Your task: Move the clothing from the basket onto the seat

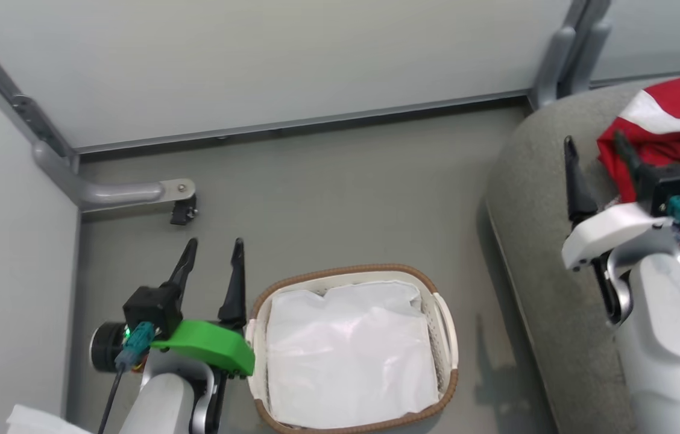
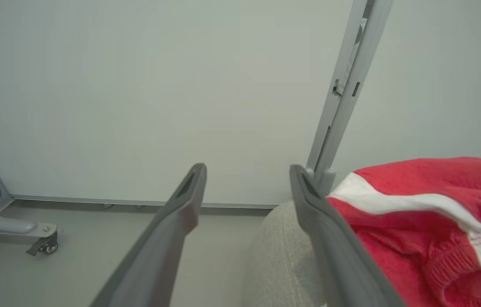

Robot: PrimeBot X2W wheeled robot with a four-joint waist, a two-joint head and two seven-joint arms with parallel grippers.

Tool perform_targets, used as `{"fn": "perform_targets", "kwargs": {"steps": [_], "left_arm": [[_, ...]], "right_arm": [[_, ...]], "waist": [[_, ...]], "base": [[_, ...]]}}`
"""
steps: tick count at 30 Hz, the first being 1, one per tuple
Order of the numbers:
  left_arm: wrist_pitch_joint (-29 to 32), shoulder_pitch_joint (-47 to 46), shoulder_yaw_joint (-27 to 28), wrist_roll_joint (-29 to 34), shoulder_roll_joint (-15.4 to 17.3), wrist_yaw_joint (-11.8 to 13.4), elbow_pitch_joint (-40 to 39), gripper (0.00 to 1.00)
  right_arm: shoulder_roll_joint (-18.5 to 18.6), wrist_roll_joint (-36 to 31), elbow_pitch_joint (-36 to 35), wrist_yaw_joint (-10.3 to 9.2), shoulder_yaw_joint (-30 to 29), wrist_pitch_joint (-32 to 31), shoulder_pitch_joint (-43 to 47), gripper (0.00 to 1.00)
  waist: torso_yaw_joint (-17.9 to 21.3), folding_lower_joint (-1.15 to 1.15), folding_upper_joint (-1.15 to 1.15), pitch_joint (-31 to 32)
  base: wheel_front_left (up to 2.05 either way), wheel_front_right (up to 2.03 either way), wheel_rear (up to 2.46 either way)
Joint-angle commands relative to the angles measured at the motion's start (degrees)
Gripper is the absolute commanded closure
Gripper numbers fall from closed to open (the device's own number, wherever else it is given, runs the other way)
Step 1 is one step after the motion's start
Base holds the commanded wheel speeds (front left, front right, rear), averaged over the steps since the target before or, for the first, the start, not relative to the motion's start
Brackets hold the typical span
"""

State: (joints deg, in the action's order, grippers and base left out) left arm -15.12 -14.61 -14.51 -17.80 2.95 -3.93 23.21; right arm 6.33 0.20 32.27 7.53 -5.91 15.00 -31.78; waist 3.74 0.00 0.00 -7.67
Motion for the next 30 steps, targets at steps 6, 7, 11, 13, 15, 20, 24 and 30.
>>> {"fn": "perform_targets", "kwargs": {"steps": [6,7,11,13,15,20,24,30], "left_arm": [[0.0,4.7,4.4,0.5,0.0,0.4,-0.5,0.00],[0.0,5.4,4.9,0.2,-0.1,0.3,-0.6,0.00],[0.0,7.9,6.1,-1.0,-0.1,-0.2,-1.0,0.00],[0.0,8.8,6.5,-1.4,0.0,-0.2,-1.2,0.00],[0.0,9.7,6.9,-1.5,0.0,-0.3,-1.4,0.00],[0.0,11.3,6.8,-1.7,0.0,-0.7,-1.1,0.00],[0.0,11.6,6.4,-1.9,0.0,-0.8,-0.9,0.00],[0.0,11.1,6.3,-1.3,0.0,-0.8,-0.9,0.00]], "right_arm": [[-2.9,1.5,-3.4,-0.08,-1.0,0.3,7.9,0.00],[-3.0,1.8,-4.0,-0.08,-1.3,0.3,9.2,0.00],[-3.3,4.2,-5.7,-0.08,-1.5,0.3,13.6,0.00],[-3.3,5.5,-6.7,-0.08,-1.2,0.3,15.6,0.00],[-3.3,6.2,-7.9,-0.08,-0.8,0.3,17.5,0.00],[-3.3,9.1,-9.9,-0.08,1.5,0.3,21.3,0.00],[-3.3,9.6,-10.0,-0.08,2.4,0.3,22.6,0.00],[-3.3,9.4,-9.9,-0.08,2.5,0.3,22.8,0.00]], "waist": [[-4.3,0.00,0.00,3.6],[-4.4,0.00,0.00,3.9],[-4.6,0.00,0.00,5.1],[-4.6,0.00,0.00,5.5],[-4.5,0.00,0.00,5.9],[-4.4,0.00,0.00,6.7],[-4.6,0.00,0.00,6.9],[-4.8,0.00,0.00,6.8]], "base": [[0.00,0.00,0.00],[0.00,0.00,0.00],[0.00,0.00,0.00],[0.00,0.00,0.00],[0.00,0.00,0.00],[0.00,0.00,0.00],[0.00,0.00,0.00],[0.00,0.00,0.00]]}}
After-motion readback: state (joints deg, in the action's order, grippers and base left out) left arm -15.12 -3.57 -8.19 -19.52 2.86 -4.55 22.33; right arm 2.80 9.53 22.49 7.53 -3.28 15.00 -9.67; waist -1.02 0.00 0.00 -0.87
